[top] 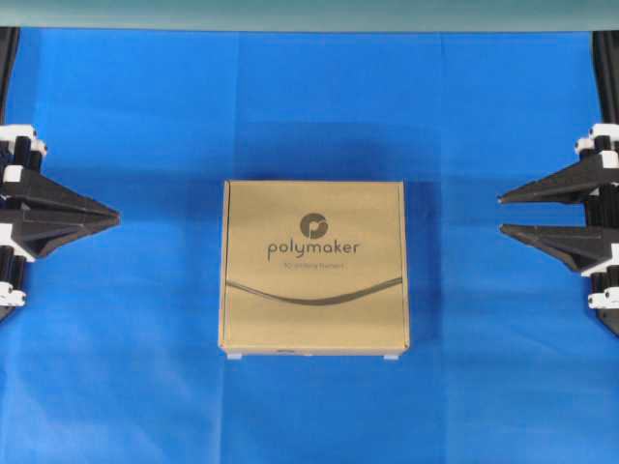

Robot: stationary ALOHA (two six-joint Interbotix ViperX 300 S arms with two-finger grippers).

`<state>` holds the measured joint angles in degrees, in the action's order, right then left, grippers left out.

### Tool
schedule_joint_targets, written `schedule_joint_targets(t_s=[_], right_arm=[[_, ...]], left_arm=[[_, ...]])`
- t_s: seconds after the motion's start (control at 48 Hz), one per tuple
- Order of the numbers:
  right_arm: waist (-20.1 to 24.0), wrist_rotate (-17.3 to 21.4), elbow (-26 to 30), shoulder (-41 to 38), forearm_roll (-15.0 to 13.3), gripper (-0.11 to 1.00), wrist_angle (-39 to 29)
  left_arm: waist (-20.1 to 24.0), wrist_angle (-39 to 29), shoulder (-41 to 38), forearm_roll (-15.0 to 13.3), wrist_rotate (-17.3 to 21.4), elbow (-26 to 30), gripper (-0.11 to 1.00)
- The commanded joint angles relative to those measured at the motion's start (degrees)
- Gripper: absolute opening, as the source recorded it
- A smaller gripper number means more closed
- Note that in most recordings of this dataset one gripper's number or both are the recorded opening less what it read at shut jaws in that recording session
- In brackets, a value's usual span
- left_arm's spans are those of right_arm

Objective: Lift up the cardboard box by clamping it between your arms.
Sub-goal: 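Move both open grippers inward toward the left and right sides of the box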

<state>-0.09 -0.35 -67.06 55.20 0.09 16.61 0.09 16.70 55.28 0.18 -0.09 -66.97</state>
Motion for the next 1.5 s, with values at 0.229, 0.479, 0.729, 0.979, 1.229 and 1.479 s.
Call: schedule_joint_targets(t_s=[0.229,0.479,0.729,0.979,1.229,1.479], right_arm=[[-0.09,2.2,3.69,-0.62,3.87,0.02,-21.71],[-0.18,2.55,5.62,-0.97,3.87,0.04,-35.42],[-0.18,2.55,5.89,-1.85,3.87,0.23,-39.99],[-0.7,2.9,5.98,-5.8,3.69,0.91,-42.63],[-0.7,2.64,5.98,-10.37,1.85,1.0,-44.47],[-0.7,1.23,5.98,-16.26,0.53,1.0,-45.09]], left_arm=[[0.0,-1.23,-5.1,0.88,-3.43,1.93,-0.01],[0.0,-8.53,-8.35,0.79,-3.69,4.13,-0.01],[0.0,-13.54,-8.88,0.88,-3.6,4.92,0.07],[0.0,-15.73,-10.37,0.79,-8.0,5.19,0.75],[-0.44,-18.28,-14.15,0.88,-10.81,5.27,0.86],[-0.35,-19.25,-22.41,1.05,-8.96,5.36,0.87]])
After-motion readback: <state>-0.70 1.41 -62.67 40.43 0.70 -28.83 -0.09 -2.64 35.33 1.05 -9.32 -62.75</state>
